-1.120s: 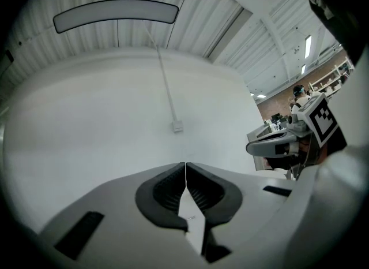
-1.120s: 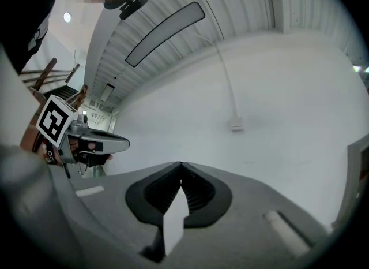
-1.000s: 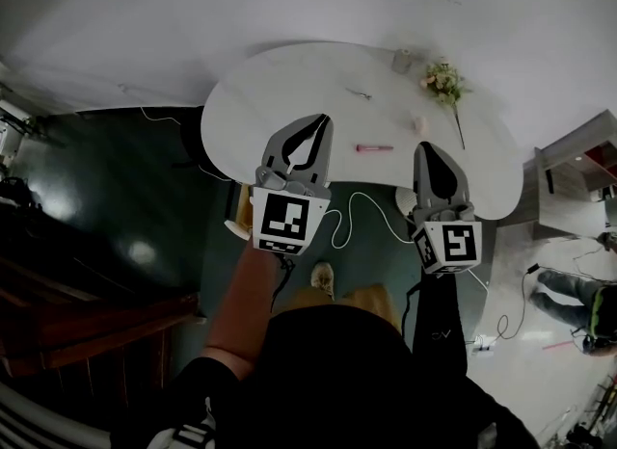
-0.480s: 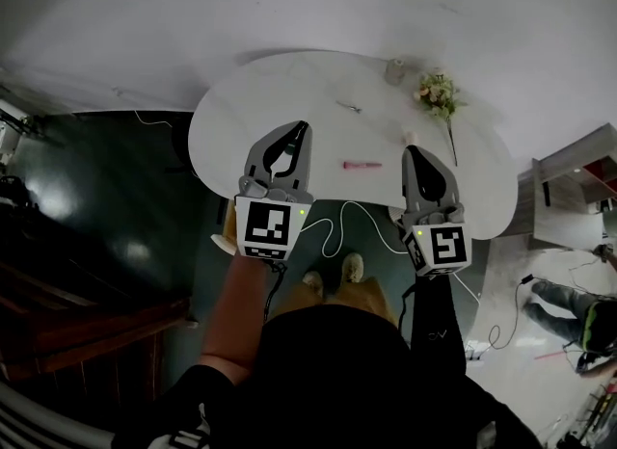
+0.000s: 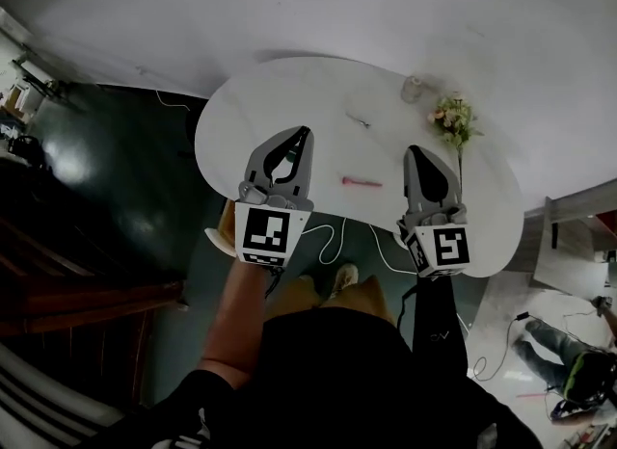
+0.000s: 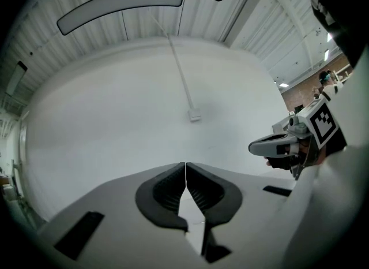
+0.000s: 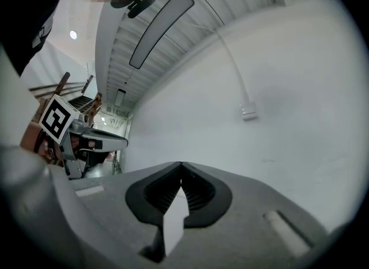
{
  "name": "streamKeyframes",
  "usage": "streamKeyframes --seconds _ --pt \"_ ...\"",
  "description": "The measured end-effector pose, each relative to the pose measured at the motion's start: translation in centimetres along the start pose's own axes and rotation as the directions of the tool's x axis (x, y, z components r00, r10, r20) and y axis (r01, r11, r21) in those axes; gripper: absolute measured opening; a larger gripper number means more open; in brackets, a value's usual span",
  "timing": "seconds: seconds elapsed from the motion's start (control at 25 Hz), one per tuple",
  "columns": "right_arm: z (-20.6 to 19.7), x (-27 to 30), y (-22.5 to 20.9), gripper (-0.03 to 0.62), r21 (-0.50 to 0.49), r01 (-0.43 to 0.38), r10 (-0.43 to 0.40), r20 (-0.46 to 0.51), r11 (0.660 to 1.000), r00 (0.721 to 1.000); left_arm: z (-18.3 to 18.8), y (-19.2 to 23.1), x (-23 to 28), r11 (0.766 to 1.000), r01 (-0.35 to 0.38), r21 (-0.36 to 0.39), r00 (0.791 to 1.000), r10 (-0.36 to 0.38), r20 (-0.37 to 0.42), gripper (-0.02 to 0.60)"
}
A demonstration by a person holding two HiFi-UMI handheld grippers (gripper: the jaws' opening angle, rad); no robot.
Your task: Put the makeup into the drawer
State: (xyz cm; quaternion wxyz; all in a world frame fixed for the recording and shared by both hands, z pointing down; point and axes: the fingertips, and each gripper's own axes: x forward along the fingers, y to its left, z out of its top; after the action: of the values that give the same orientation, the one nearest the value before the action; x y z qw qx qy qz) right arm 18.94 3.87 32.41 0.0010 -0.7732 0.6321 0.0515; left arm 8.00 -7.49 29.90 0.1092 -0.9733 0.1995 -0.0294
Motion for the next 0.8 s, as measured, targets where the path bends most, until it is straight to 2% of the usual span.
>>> streamKeyframes --seconds 0.2,0.4,0.56,0.68,0.8 --pt "-1.3 1.0 -0.6 0.005 0.021 -0.051 0.051 -0.010 0.998 0.999 -1.4 -0.4 0.5 0.999 -0.034 0.004 0.999 0.034 -0.042 0.011" --pt "-1.9 2.4 -0.9 0.005 0.041 -0.067 0.068 -0.027 0.997 0.997 -1.8 -0.9 1.9 1.000 -0.010 0.024 0.998 0.011 -0.056 0.011" --pt "-2.4 3.2 -1.6 0.005 0.046 -0.071 0.072 -0.033 0.996 0.997 -2.9 -0.9 3.3 1.000 0.015 0.008 0.997 -0.014 -0.081 0.011" --pt "-3.5 3.8 -1.8 0.005 0.042 -0.076 0.079 -0.061 0.996 0.995 -5.8 -0.1 4.4 0.998 0.049 0.024 0.985 -0.045 -0.166 0.011" --pt "-4.6 4.4 -2.1 0.005 0.054 -0.069 0.073 -0.090 0.996 0.993 -10.2 1.6 5.6 0.990 0.114 0.079 0.949 -0.085 -0.303 0.011"
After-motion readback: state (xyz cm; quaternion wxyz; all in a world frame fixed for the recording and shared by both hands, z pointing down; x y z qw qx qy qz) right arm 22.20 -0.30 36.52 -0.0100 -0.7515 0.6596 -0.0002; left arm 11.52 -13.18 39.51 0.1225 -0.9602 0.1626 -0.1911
